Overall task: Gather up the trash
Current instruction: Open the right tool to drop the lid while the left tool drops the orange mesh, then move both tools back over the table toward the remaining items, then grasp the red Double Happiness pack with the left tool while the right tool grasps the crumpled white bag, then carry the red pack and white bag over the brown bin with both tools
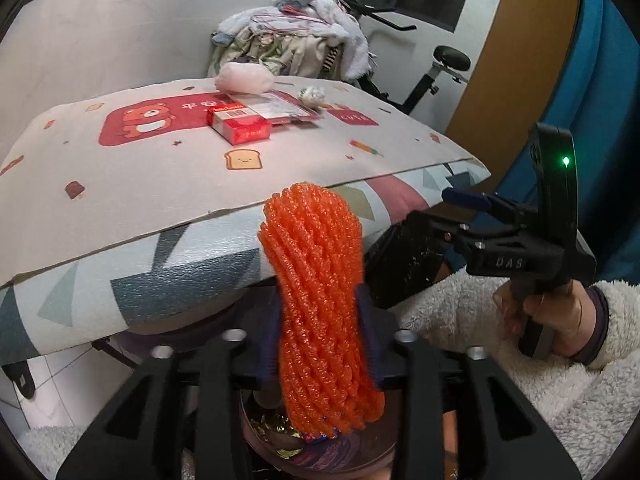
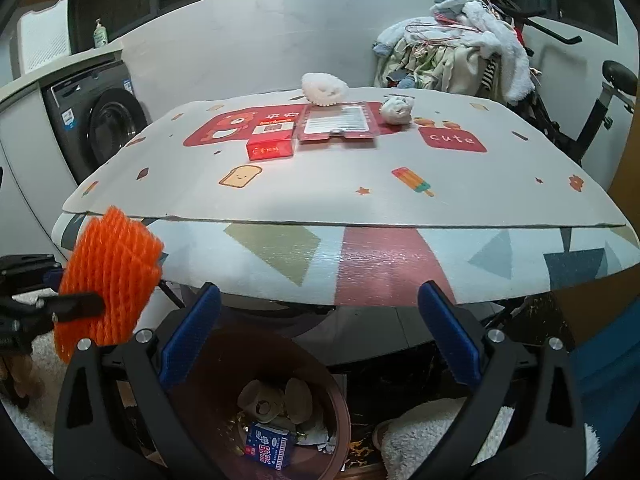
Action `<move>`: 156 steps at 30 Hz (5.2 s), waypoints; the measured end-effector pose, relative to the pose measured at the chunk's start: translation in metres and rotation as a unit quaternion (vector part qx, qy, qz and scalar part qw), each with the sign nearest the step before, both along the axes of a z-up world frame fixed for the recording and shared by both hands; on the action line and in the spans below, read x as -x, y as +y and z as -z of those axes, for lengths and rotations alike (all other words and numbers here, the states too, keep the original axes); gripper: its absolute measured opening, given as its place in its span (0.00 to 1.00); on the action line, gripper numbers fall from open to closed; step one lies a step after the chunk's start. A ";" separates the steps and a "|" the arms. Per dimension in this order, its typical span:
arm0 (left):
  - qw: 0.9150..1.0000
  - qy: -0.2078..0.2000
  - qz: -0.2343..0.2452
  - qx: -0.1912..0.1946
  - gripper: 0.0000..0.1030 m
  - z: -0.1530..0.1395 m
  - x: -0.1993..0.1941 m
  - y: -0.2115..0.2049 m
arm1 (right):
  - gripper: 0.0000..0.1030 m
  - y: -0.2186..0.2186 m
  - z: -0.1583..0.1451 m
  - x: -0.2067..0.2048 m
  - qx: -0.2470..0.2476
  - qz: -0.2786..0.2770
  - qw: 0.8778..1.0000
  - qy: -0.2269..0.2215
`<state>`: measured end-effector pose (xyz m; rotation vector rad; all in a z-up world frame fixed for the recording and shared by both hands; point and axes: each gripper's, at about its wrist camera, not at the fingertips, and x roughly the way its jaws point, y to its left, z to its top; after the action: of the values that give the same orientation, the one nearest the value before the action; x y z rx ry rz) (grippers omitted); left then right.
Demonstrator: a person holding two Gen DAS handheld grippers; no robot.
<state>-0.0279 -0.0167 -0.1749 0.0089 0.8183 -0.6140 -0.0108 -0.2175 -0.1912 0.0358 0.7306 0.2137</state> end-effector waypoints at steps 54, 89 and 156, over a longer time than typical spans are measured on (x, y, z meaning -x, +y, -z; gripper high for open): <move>0.985 -0.046 -0.164 0.002 0.92 -0.072 -0.093 0.064 | 0.94 -0.031 -0.045 -0.081 0.026 -0.007 1.000 0.004; 0.969 0.102 -0.217 -0.055 0.93 0.011 -0.300 -0.026 | 0.94 -0.096 -0.033 -0.193 0.015 0.043 0.998 0.036; 0.991 -0.025 -0.120 -0.058 0.55 -0.058 -0.185 -0.017 | 0.48 -0.037 -0.075 -0.126 -0.058 -0.032 0.998 0.012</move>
<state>0.1575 -0.0336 -0.1172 0.0317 0.7913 -0.3382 0.1151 -0.2544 -0.1160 0.1249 0.7440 0.3171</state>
